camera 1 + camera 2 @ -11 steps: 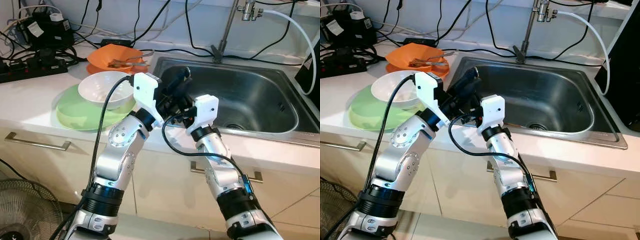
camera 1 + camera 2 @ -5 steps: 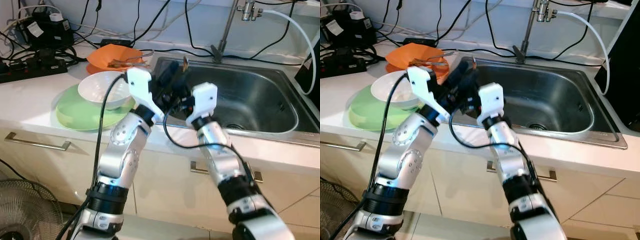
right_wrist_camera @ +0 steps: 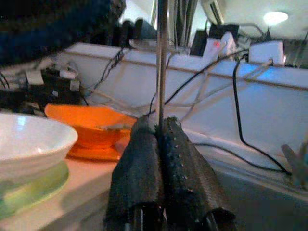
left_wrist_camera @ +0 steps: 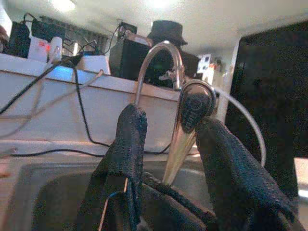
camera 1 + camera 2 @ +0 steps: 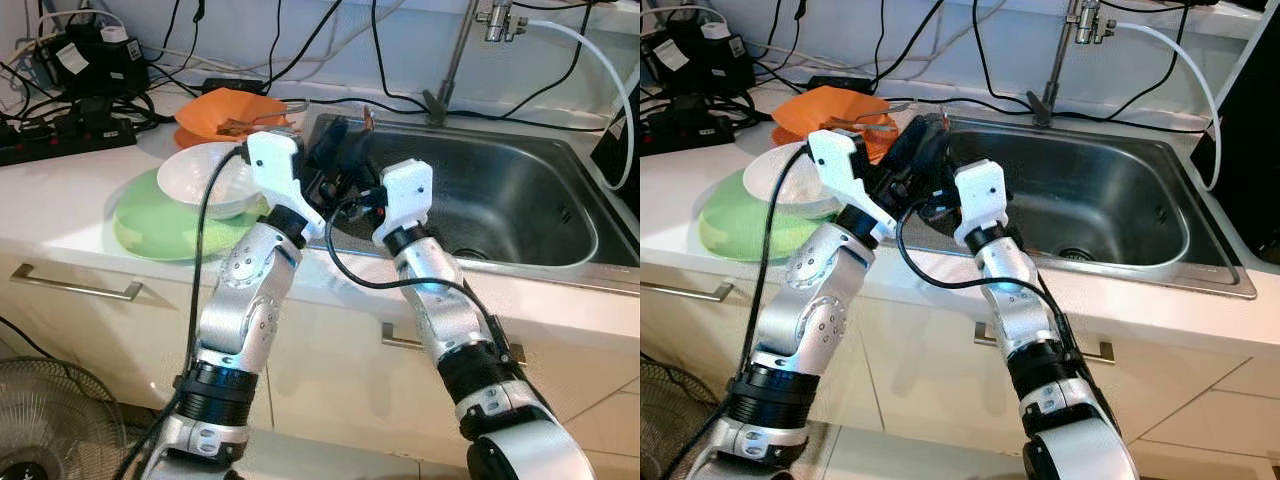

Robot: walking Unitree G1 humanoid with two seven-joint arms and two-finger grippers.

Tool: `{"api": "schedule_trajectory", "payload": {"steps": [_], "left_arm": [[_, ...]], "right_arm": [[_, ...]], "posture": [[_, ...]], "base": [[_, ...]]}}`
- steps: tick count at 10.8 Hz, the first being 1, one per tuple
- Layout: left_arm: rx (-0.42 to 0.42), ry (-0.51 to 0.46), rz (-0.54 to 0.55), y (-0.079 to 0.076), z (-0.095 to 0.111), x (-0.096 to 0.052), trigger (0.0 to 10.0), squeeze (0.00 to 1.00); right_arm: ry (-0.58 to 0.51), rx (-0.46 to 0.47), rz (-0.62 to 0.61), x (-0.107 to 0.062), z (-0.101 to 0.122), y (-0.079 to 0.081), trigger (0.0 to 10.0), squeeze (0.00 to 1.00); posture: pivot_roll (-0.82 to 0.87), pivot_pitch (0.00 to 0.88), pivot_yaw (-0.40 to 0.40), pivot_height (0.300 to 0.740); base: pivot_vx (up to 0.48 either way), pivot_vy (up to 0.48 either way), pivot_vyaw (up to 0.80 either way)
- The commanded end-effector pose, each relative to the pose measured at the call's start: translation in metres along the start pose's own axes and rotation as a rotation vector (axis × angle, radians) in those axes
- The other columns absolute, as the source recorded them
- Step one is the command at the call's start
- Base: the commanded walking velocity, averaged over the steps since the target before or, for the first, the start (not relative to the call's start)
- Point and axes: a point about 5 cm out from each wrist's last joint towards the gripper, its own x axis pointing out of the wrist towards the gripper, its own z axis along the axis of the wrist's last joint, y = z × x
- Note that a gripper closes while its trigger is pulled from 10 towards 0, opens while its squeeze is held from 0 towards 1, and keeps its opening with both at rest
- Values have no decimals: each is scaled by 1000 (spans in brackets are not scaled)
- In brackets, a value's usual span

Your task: Kitchen organization

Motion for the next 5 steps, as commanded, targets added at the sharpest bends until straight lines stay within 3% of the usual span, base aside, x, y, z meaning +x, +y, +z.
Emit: {"api": "schedule_trajectory", "payload": {"steps": [1,3,5], "left_arm": [[110,-108,162,36,27,-10,10000,0],[194,-38,67,25,18,-7,10000,0],[169,-4,-85,6,12,-6,10000,0]], "right_arm": [[40,36,-122,-21,-13,-29,0,0],[20,79,-97,-22,-10,-13,0,0],[9,120,-79,-17,-8,5,0,0]], "posture": [[221,0,-17,740],[216,0,-10,740],[220,0,0,740]], "base": [[0,0,0],[0,0,0],[0,0,0]]}}
